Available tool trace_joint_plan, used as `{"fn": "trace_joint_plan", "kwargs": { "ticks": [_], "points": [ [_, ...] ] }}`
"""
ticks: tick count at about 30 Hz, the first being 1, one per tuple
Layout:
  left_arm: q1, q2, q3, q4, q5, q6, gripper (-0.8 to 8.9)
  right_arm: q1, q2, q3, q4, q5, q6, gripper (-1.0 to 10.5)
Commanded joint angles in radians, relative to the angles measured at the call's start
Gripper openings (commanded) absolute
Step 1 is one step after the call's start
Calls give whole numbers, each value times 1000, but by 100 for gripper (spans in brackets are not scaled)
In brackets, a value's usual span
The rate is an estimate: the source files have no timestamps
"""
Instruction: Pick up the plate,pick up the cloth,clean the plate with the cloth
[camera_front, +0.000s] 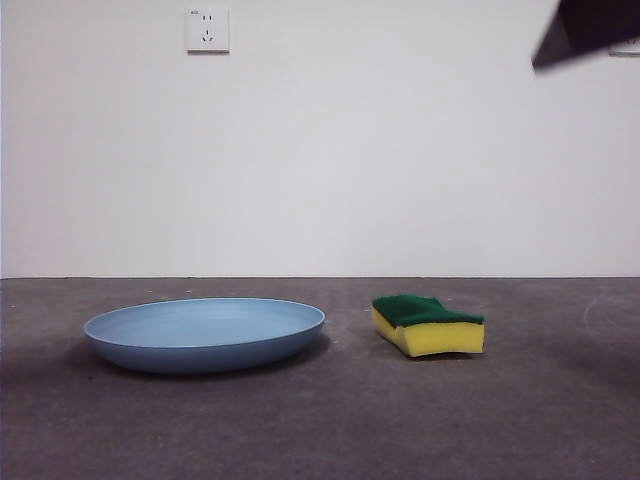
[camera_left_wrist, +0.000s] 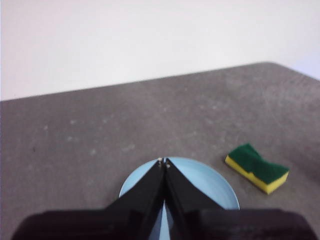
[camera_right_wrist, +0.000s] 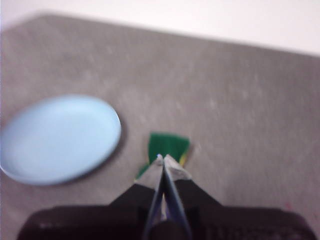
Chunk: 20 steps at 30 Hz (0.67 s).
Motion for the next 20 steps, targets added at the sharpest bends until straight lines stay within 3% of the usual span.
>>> {"fn": "trace_joint_plan", "kwargs": {
  "ticks": [1, 20],
  "points": [
    [-4, -3, 0, 23, 3, -18, -6, -5, 8, -7, 13, 4, 25, -9],
    [-3, 0, 0, -135, -2, -13, -3, -5, 8, -7, 13, 5, 24, 1]
  ]
}}
